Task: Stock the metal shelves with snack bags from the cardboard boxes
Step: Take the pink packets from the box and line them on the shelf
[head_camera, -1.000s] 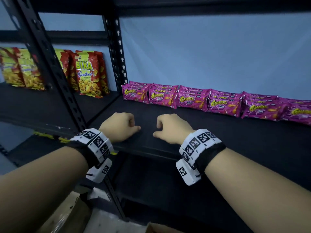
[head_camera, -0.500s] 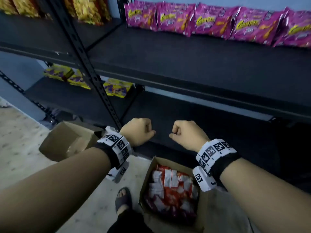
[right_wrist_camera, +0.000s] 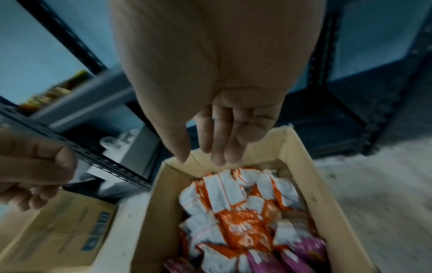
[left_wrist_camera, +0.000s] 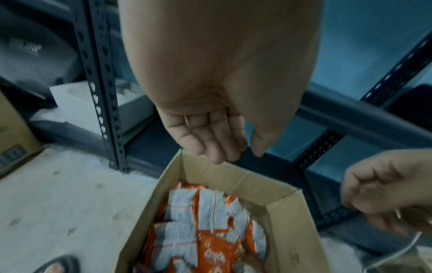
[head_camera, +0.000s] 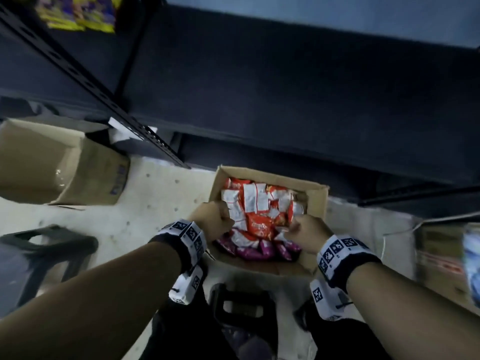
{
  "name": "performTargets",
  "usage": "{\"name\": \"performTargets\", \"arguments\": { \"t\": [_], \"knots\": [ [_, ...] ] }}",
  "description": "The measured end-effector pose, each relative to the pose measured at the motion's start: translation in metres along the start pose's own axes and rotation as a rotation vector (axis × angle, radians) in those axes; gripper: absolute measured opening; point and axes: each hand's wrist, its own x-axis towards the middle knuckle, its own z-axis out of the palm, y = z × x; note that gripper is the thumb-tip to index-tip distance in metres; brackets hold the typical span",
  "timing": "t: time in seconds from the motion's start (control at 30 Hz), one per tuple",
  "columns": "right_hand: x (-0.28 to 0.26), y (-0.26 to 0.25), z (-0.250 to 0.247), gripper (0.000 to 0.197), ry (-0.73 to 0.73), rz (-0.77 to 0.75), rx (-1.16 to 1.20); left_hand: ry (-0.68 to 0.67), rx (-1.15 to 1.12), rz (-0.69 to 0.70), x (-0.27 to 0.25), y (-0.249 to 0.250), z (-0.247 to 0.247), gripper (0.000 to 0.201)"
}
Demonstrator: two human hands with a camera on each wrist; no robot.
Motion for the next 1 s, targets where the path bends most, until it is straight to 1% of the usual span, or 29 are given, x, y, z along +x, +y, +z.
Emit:
{"name": "performTargets", "arguments": {
  "t": [0.03,0.07,0.13,0.2,0.23,0.27,0.37,0.4,0.43,0.5,0.53,0.6,0.67,0.77,0.83,0.9,1.0],
  "knots": [
    [0.009,0.012,0.01,0.014,-0.049,0.023,-0.011,-0.046,0.015,-0.004,0.014,-0.006,0.017,0.019],
    [0.019,0.025,0.019,0.019,-0.108,0.031,-0.011,-0.094,0.034,-0.007,0.028,-0.012,0.033,0.027],
    [0.041,0.05,0.036,0.061,-0.233,0.022,-0.049,-0.178,-0.001,-0.017,0.054,-0.026,0.063,0.052],
    [0.07,0.071,0.054,0.085,-0.325,0.04,-0.06,-0.253,0.01,-0.01,0.078,-0.039,0.089,0.087],
    [0.086,0.081,0.064,0.093,-0.349,0.048,-0.046,-0.288,0.053,-0.011,0.089,-0.045,0.1,0.099],
    [0.102,0.09,0.074,0.099,-0.354,0.05,-0.04,-0.32,0.092,-0.014,0.1,-0.05,0.111,0.103],
    [0.147,0.108,0.108,0.12,-0.376,0.061,-0.077,-0.405,0.188,-0.049,0.129,-0.064,0.146,0.1],
    [0.158,0.108,0.117,0.124,-0.391,0.056,-0.094,-0.436,0.238,-0.07,0.136,-0.067,0.157,0.1],
    [0.167,0.105,0.124,0.119,-0.406,0.048,-0.105,-0.456,0.282,-0.084,0.142,-0.07,0.168,0.101],
    [0.183,0.098,0.141,0.099,-0.449,0.02,-0.113,-0.499,0.353,-0.085,0.154,-0.076,0.186,0.102],
    [0.191,0.095,0.149,0.092,-0.469,0.004,-0.126,-0.522,0.394,-0.075,0.16,-0.08,0.193,0.101],
    [0.202,0.086,0.169,0.085,-0.494,-0.021,-0.168,-0.554,0.469,-0.041,0.167,-0.086,0.204,0.093],
    [0.212,0.076,0.187,0.082,-0.502,-0.054,-0.213,-0.54,0.539,-0.002,0.17,-0.089,0.208,0.086],
    [0.219,0.065,0.202,0.076,-0.487,-0.071,-0.235,-0.499,0.583,0.042,0.172,-0.094,0.209,0.076],
    [0.221,0.062,0.208,0.073,-0.476,-0.077,-0.236,-0.485,0.609,0.031,0.174,-0.1,0.209,0.078],
    [0.223,0.061,0.212,0.077,-0.46,-0.099,-0.246,-0.473,0.636,0.051,0.178,-0.104,0.208,0.08],
    [0.226,0.058,0.216,0.08,-0.47,-0.126,-0.29,-0.504,0.629,0.066,0.185,-0.104,0.208,0.071]
  ]
}}
